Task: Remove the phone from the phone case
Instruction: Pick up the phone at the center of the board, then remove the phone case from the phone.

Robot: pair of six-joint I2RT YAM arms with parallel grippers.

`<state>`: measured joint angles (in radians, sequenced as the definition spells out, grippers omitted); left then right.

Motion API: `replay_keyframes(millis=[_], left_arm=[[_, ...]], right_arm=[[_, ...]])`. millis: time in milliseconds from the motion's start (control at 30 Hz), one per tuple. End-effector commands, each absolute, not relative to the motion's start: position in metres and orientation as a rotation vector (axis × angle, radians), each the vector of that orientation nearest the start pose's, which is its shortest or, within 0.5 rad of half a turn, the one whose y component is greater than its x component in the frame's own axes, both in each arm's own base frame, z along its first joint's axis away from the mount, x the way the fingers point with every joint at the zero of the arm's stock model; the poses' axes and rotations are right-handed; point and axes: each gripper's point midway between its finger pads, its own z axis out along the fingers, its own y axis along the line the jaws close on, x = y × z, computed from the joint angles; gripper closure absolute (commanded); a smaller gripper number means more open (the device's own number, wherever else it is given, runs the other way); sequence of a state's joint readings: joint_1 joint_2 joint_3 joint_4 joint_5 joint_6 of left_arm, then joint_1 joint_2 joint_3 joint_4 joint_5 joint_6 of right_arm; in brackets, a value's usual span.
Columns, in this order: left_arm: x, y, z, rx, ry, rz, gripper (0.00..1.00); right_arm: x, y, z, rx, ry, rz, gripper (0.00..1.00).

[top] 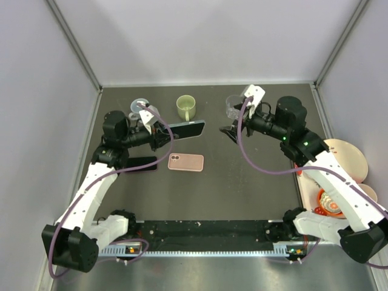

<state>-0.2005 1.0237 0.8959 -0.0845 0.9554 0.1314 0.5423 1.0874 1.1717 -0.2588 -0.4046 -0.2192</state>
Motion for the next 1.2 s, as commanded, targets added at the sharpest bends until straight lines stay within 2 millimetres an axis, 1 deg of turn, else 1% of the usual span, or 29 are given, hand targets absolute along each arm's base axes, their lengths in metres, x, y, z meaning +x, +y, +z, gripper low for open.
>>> replay_keyframes(millis=[0, 33, 67, 100, 167, 200, 233, 300, 367, 400, 433, 467, 500, 533, 567, 600, 633, 667, 733, 767, 800, 933, 1033, 1167], left_arm=[[0.263, -0.200, 0.325, 1.047, 1.307, -0.834, 1.00], [0.261, -0.200, 0.321, 1.051, 1.321, -0.838, 1.00], [0.260, -0.200, 0.322, 1.055, 1.314, -0.828, 1.00], [0.259, -0.200, 0.326, 1.056, 1.305, -0.826, 1.00], [0.257, -0.201, 0.333, 1.049, 1.301, -0.847, 1.00], [0.255, -0.202, 0.342, 1.051, 1.285, -0.860, 1.00], [0.254, -0.203, 0.346, 1.042, 1.283, -0.873, 1.00], [0.258, -0.206, 0.362, 1.007, 1.280, -0.908, 1.00], [0.260, -0.210, 0.364, 1.000, 1.293, -0.962, 1.00], [0.259, -0.212, 0.364, 1.004, 1.291, -0.977, 1.00], [0.259, -0.213, 0.363, 0.983, 1.308, -1.007, 1.00], [0.259, -0.216, 0.366, 0.965, 1.296, -1.034, 1.00], [0.260, -0.218, 0.355, 0.951, 1.310, -1.056, 1.00], [0.259, -0.219, 0.352, 0.942, 1.307, -1.073, 1.00], [0.256, -0.221, 0.340, 0.913, 1.343, -1.127, 1.00], [0.256, -0.222, 0.345, 0.923, 1.290, -1.117, 1.00], [0.254, -0.222, 0.342, 0.918, 1.288, -1.129, 1.00], [0.255, -0.222, 0.335, 0.897, 1.308, -1.147, 1.00], [0.257, -0.223, 0.336, 0.884, 1.297, -1.147, 1.00], [0.256, -0.224, 0.332, 0.882, 1.316, -1.178, 1.00], [0.256, -0.226, 0.330, 0.884, 1.324, -1.198, 1.00], [0.255, -0.233, 0.322, 0.894, 1.341, -1.258, 1.00], [0.255, -0.235, 0.317, 0.905, 1.342, -1.251, 1.00], [0.260, -0.236, 0.312, 0.924, 1.359, -1.224, 1.00]], right_arm=[[0.275, 0.241, 0.371, -0.928, 1.442, 0.642, 0.01], [0.277, 0.242, 0.373, -0.916, 1.440, 0.653, 0.01], [0.278, 0.242, 0.373, -0.900, 1.445, 0.667, 0.01], [0.281, 0.242, 0.369, -0.871, 1.469, 0.690, 0.01], [0.283, 0.245, 0.370, -0.848, 1.469, 0.713, 0.01], [0.284, 0.246, 0.367, -0.833, 1.487, 0.733, 0.01], [0.282, 0.248, 0.366, -0.837, 1.485, 0.750, 0.01], [0.282, 0.250, 0.364, -0.812, 1.506, 0.780, 0.01], [0.281, 0.250, 0.367, -0.800, 1.498, 0.790, 0.01], [0.281, 0.249, 0.365, -0.797, 1.494, 0.787, 0.01], [0.277, 0.247, 0.372, -0.763, 1.479, 0.797, 0.01], [0.278, 0.246, 0.373, -0.746, 1.455, 0.797, 0.01], [0.279, 0.243, 0.376, -0.713, 1.440, 0.788, 0.01], [0.278, 0.241, 0.375, -0.701, 1.437, 0.788, 0.01], [0.275, 0.238, 0.382, -0.682, 1.391, 0.782, 0.01], [0.275, 0.236, 0.383, -0.667, 1.389, 0.783, 0.01], [0.275, 0.234, 0.384, -0.657, 1.384, 0.784, 0.01], [0.276, 0.231, 0.383, -0.643, 1.386, 0.782, 0.01], [0.274, 0.230, 0.386, -0.624, 1.377, 0.804, 0.01], [0.274, 0.230, 0.384, -0.622, 1.378, 0.812, 0.01], [0.271, 0.231, 0.387, -0.617, 1.368, 0.835, 0.02], [0.269, 0.238, 0.379, -0.627, 1.372, 0.892, 0.05], [0.274, 0.241, 0.370, -0.625, 1.395, 0.902, 0.07], [0.274, 0.240, 0.368, -0.639, 1.383, 0.881, 0.09]])
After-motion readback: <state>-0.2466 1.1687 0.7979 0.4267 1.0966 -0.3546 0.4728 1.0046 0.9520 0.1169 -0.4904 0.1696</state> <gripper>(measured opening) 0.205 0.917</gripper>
